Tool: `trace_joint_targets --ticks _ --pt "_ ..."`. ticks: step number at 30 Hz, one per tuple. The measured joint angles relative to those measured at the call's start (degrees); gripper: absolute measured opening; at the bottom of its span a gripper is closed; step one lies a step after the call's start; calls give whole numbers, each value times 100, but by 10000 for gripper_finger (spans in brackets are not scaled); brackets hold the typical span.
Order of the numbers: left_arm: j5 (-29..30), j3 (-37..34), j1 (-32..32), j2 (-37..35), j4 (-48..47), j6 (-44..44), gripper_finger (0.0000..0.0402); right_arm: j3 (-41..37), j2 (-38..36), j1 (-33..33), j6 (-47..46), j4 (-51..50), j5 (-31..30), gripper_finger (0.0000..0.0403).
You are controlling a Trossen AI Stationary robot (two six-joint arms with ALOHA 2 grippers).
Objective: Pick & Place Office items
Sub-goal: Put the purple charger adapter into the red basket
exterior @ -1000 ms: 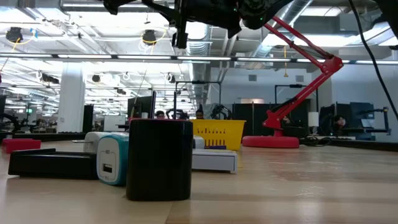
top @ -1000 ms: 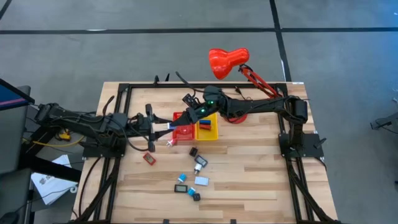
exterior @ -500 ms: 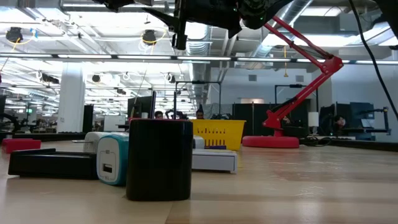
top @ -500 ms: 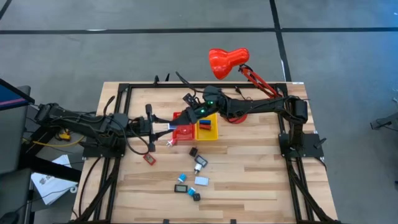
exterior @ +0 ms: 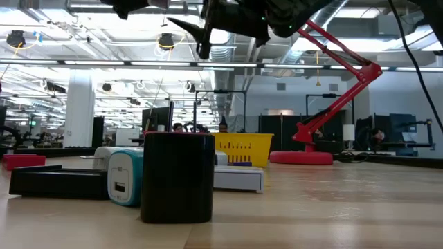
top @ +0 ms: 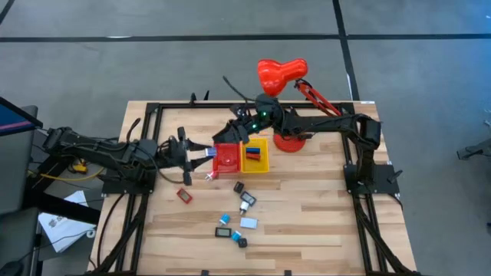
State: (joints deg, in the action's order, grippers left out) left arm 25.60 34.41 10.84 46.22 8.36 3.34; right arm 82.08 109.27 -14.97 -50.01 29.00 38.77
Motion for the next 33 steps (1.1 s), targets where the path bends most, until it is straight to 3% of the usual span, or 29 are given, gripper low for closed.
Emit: trace_joint_targets --ticks 6,10,18,22,28,31,33 --pt "137 0 -144 0 -775 -896 138 0 2 -245 555 24 3 249" --pt "-180 0 -146 -8 -998 -964 138 0 4 -90 636 4 -85 249" --pt "-263 0 -146 -10 -998 -964 138 0 7 286 811 -9 -263 249" --pt "-596 0 -146 -133 -1228 -1028 138 -2 9 533 807 -464 44 249" --pt "-698 0 -189 -585 -2295 -1543 138 -7 -29 860 1204 -970 230 249" --pt "-717 0 -308 -712 -2660 -1752 138 -9 -158 1048 1763 -974 -81 249" --pt "-778 0 -421 -723 -2743 -1849 138 -7 -338 1179 2314 -1001 -620 249"
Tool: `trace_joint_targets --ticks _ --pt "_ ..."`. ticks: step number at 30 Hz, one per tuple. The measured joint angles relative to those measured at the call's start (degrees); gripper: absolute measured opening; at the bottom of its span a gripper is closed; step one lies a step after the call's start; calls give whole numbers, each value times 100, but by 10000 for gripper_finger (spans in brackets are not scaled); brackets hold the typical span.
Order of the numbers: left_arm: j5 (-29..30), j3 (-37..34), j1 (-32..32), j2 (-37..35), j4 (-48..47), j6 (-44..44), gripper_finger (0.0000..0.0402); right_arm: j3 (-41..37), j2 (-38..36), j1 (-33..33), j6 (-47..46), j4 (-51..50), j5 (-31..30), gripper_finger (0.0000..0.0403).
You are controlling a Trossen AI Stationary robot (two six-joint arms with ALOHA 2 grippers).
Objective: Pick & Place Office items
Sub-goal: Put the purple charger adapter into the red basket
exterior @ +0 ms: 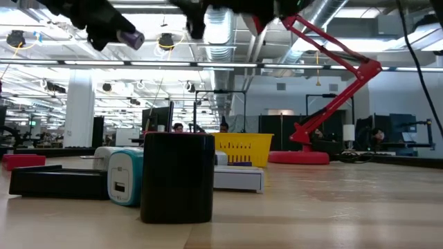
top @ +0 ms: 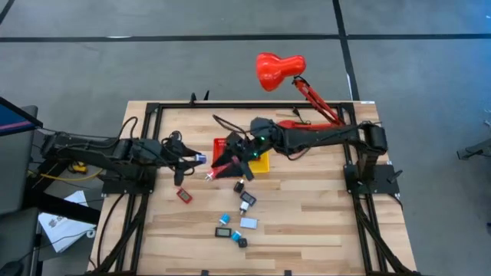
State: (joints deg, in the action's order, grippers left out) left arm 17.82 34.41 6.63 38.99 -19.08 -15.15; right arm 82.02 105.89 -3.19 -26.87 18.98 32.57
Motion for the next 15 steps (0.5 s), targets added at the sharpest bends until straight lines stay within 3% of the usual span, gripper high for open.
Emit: trace_joint_targets --ticks 7,10,15 --pt "-286 0 -359 291 32 -181 138 9 -941 533 1850 -1183 -3059 249" --pt "-368 0 -423 519 200 -183 138 8 -1312 618 2027 -1993 -3220 249" --pt "-1041 0 -684 1083 737 -176 138 -98 -1880 572 2000 -3100 -3231 249"
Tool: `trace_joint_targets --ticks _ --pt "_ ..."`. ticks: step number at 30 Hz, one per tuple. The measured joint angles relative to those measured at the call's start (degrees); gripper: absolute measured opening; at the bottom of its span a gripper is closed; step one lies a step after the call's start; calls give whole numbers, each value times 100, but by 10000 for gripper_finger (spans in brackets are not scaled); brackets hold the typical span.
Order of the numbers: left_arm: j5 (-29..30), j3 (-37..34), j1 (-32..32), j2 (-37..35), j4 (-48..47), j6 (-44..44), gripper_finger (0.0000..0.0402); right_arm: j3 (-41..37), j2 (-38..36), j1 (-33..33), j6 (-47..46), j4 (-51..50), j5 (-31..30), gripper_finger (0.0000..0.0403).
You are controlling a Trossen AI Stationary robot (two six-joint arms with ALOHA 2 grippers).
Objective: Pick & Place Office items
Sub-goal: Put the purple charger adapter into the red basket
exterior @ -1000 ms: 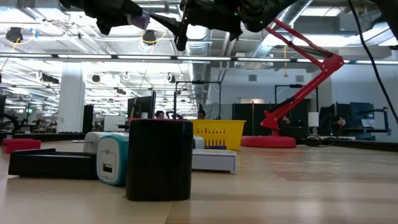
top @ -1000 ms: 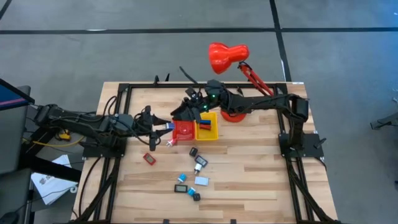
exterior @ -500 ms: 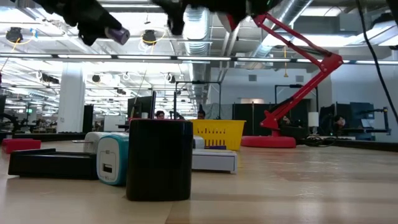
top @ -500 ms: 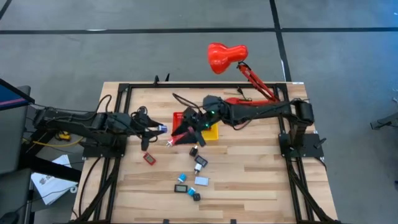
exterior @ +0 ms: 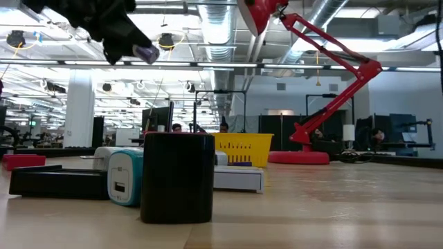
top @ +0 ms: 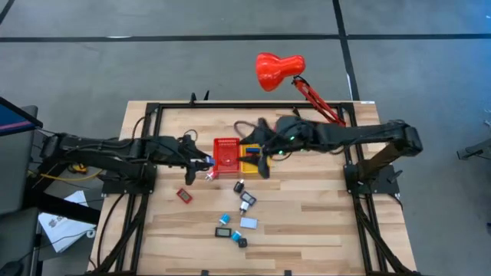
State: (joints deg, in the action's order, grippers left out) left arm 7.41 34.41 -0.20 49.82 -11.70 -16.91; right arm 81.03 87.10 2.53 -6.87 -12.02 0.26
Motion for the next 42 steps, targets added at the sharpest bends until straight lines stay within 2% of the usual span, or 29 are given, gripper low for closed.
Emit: trace_joint_targets --ticks 3,9,14,18,23,29,42 --pt "-273 0 -291 420 194 24 138 -589 -439 -7 -54 674 -27 249" --pt "-991 0 -1010 1126 282 208 138 -2540 -1363 -2 -500 2972 -50 249" --pt "-1379 225 -1398 1627 169 596 138 -3436 -1910 144 -386 4055 -630 249" --pt "-1536 855 -1606 2211 -316 1142 137 -3590 -2136 300 -163 4135 -1109 249" --pt "-1530 1447 -1960 2992 -1305 1650 137 -3633 -2143 356 -79 4096 -1126 249" --pt "-1512 1743 -2217 3632 -1338 1840 137 -3631 -1997 345 -91 4145 -1131 249" --pt "-1386 2323 -2363 4323 -1665 2843 137 -3630 -1843 255 -321 4124 -1120 249"
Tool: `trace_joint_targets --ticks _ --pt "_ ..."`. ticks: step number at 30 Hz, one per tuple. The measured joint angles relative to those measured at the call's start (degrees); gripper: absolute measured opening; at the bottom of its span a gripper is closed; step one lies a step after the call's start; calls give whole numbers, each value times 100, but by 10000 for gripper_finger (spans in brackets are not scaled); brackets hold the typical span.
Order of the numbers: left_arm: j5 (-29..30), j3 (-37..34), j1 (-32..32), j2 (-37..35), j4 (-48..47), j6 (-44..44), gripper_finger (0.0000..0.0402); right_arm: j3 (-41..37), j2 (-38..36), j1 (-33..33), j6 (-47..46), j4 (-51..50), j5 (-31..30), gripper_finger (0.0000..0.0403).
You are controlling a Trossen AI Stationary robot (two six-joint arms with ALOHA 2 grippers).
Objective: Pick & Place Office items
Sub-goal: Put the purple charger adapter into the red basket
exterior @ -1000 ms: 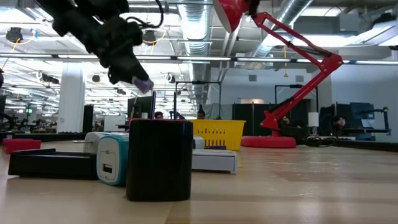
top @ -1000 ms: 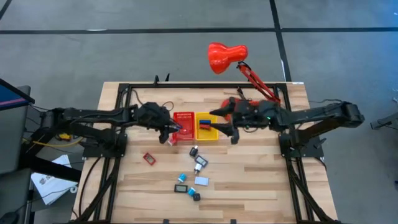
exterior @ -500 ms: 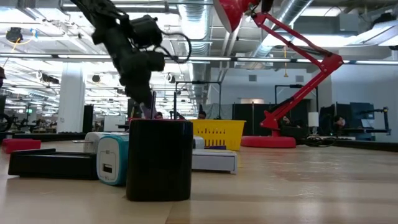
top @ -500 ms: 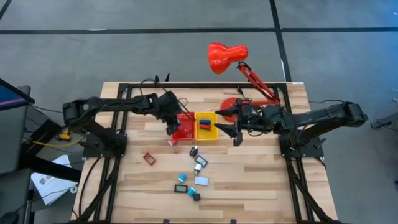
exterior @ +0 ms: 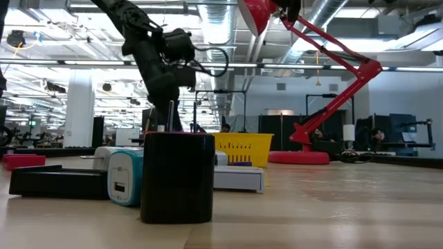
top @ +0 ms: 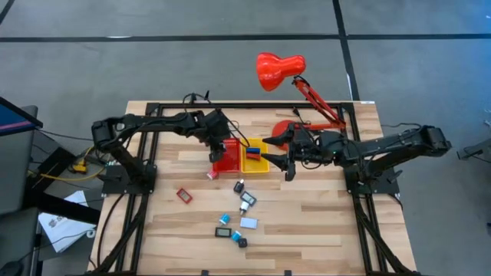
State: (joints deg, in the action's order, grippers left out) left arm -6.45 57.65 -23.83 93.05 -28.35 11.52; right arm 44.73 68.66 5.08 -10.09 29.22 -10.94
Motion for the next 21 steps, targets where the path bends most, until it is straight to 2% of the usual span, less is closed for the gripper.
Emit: trace_joint_targets --ticks 11,21 --pt "290 1 -13 324 206 365 138 0 0 -35 0 -6 -7 249" --pt "295 4 -31 561 199 369 138 0 0 -72 2 -69 -7 249"
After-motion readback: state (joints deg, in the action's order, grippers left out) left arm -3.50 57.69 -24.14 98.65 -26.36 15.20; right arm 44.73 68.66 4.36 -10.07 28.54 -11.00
